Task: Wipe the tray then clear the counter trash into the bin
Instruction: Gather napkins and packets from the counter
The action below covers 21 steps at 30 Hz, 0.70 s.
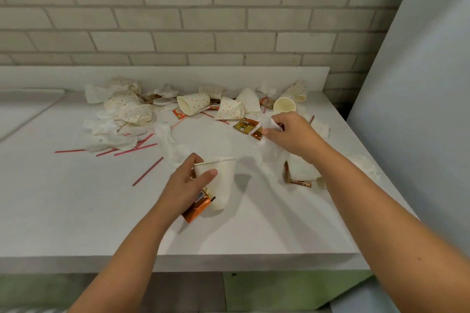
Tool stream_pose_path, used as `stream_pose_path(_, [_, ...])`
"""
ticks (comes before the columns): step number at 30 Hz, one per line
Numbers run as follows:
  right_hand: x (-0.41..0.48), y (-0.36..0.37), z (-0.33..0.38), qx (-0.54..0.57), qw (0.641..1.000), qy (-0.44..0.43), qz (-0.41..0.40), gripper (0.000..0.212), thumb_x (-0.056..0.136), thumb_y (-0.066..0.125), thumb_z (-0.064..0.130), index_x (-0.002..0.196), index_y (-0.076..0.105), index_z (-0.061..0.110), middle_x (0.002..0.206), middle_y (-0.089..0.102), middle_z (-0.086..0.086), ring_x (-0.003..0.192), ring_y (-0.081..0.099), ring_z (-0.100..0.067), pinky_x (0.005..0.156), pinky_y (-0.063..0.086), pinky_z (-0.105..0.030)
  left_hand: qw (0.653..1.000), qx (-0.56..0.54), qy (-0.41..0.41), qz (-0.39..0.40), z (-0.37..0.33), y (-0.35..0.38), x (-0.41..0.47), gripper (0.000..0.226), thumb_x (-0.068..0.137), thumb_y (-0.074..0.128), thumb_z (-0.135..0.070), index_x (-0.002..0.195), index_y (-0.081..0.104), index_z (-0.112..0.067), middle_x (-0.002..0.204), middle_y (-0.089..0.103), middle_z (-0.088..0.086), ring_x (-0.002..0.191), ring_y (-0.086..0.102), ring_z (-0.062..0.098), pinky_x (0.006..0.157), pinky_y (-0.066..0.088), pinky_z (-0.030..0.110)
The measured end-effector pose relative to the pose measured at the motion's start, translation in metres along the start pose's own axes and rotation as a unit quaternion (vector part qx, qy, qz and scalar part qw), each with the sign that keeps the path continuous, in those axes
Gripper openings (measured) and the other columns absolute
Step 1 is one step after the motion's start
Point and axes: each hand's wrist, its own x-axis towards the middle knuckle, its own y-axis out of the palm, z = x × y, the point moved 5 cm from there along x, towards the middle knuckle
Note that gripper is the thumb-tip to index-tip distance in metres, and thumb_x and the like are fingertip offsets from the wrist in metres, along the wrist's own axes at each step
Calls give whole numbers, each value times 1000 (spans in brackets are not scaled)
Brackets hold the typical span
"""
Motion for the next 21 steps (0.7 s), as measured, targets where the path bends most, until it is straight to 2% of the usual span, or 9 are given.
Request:
stream_pose_path(2, [-6,14,26,42,998,-21,35,25,92,55,16,67,53,14,65,48,1,61,45,-14,53,34,-24,1000,13,3,-19,2,-20,-6,16,87,59,-36,79,46,-31,92,62,3,86,61,26,72,49,35])
stream_pose_path(4, [-7,37,49,78,994,-39,71,14,92,54,12,87,67,15,90,66,-5,84,61,-23,71,50,-32,999,16,-2,-44,6,-43,-14,15,87,60,-35,78,48,-31,89,62,1,85,61,25,75,49,38])
stream_pose_path(6, [-8,63,71,103,988,-50,102,17,89,55,7,100,68,10,107,67,-14,99,63,-30,82,52,-38,997,22,-11,-68,12,-68,-24,15,87,61,-35,77,50,-30,88,63,-1,82,61,24,77,50,39])
stream_pose_path(9, [-12,108,105,91,981,-75,155,16,86,57,8,94,69,16,104,67,-15,90,63,-26,77,53,-38,993,52,-43,-102,24,-110,-44,12,85,63,-32,81,56,-23,90,63,2,82,63,26,78,52,40])
stream_pose_path(12, [-25,153,143,71,964,-119,226,17,83,64,11,94,68,-1,85,63,-19,68,50,-15,62,40,-27,986,86,-82,-119,38,-150,-67,16,83,66,-29,85,61,-14,85,62,3,76,63,25,75,52,38])
stream_pose_path(14, [-37,184,170,71,952,-149,258,22,80,67,11,87,62,-10,69,51,-15,62,42,-15,59,33,-26,982,109,-104,-110,50,-178,-86,22,75,69,-35,73,61,-15,76,61,4,70,62,24,71,50,36])
stream_pose_path(16, [-49,211,195,71,942,-177,276,27,80,68,12,80,57,-12,66,43,-10,60,39,-15,59,32,-27,979,130,-124,-95,62,-203,-105,32,59,65,-46,64,59,-15,66,58,2,64,57,20,66,45,34])
stream_pose_path(18, [-62,240,216,69,931,-197,300,27,81,68,13,79,56,-11,67,44,-10,59,41,-15,59,35,-29,976,138,-154,-71,75,-221,-124,39,55,62,-48,68,61,-11,63,58,2,60,55,17,64,43,29])
stream_pose_path(21, [-82,288,241,65,913,-211,342,22,82,66,12,87,60,-9,82,62,-18,70,59,-24,68,53,-38,971,125,-199,-47,103,-243,-151,20,78,66,-29,79,64,-10,73,62,4,62,57,12,63,45,22])
